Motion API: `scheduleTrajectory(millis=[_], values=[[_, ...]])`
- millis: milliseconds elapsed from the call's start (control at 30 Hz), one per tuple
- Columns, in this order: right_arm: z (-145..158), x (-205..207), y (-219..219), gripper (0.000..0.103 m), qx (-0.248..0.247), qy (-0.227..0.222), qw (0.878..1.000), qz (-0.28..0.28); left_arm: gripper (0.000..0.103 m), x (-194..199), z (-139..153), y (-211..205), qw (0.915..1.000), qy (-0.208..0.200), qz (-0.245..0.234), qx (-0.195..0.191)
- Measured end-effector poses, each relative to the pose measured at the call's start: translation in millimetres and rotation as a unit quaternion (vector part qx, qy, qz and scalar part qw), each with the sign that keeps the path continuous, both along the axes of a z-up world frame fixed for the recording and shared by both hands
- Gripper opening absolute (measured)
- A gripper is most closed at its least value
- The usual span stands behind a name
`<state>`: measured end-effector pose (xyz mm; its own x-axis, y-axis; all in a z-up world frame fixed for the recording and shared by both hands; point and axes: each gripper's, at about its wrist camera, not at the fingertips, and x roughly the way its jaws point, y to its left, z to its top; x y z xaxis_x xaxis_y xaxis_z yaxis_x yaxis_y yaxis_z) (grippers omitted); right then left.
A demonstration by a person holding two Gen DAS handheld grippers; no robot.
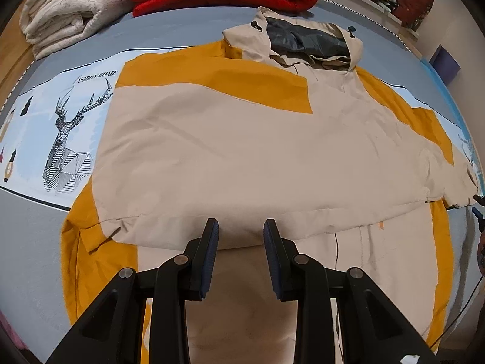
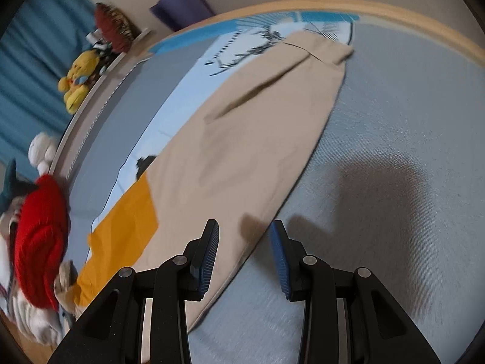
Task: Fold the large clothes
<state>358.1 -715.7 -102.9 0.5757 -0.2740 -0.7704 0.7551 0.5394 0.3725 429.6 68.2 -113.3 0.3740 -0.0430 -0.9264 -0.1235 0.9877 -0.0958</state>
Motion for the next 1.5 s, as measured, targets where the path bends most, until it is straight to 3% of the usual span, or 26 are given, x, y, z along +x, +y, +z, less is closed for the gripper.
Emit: scheduleTrajectory(millis=[233, 667, 700, 733, 767, 833, 900, 1033, 1200, 1333, 1500], values=[[-19.4, 3.7, -30.9, 0.037, 0.021, 0.004, 1.000, -0.021, 0.028, 7.1, -5.7, 3.6, 1.0000, 0.003, 0.006, 0.001], [-14.1, 17.6, -61.7, 0.037, 0.028, -0.012, 0.998, -0.053, 0.028, 13.0, -5.1, 19.0, 0.9997, -0.001, 0.023, 0.001], [-12.6, 17.2, -63.0, 0.031, 0.026, -0.010, 0.998, -0.059, 0.028, 13.0, -4.1, 20.6, 0.9997, -0.002, 0.025, 0.000], [-10.7, 16.6, -64.6, 0.015, 0.022, -0.009, 0.997, -0.067, 0.028, 12.8, -3.0, 22.1, 0.9996, -0.003, 0.026, 0.000], [-7.9, 16.2, -65.6, 0.009, 0.018, -0.012, 0.997, -0.072, 0.028, 12.6, -1.6, 24.0, 0.9996, -0.005, 0.028, -0.001], [1.9, 16.3, -62.5, 0.006, 0.006, -0.023, 0.997, -0.076, 0.028, 12.2, 1.7, 27.0, 0.9994, -0.009, 0.032, -0.003], [22.2, 24.6, -48.8, 0.006, -0.037, -0.023, 0.997, -0.066, 0.028, 11.8, 5.0, 30.2, 0.9992, -0.014, 0.036, -0.005], [74.5, 43.7, 2.5, 0.004, -0.150, -0.033, 0.988, -0.010, 0.028, 8.5, 13.9, 33.6, 0.9988, -0.022, 0.039, -0.018], [135.2, 61.7, 107.3, 0.004, -0.219, -0.075, 0.966, 0.111, 0.028, -1.0, 34.1, 39.9, 0.9975, -0.042, 0.044, -0.037], [156.4, 69.8, 236.3, 0.004, -0.242, -0.113, 0.927, 0.262, 0.028, -13.5, 46.1, 42.8, 0.9964, -0.052, 0.045, -0.049], [114.1, 66.3, 379.9, 0.004, -0.198, -0.097, 0.871, 0.440, 0.028, -28.5, 55.1, 38.0, 0.9960, -0.057, 0.032, -0.061]])
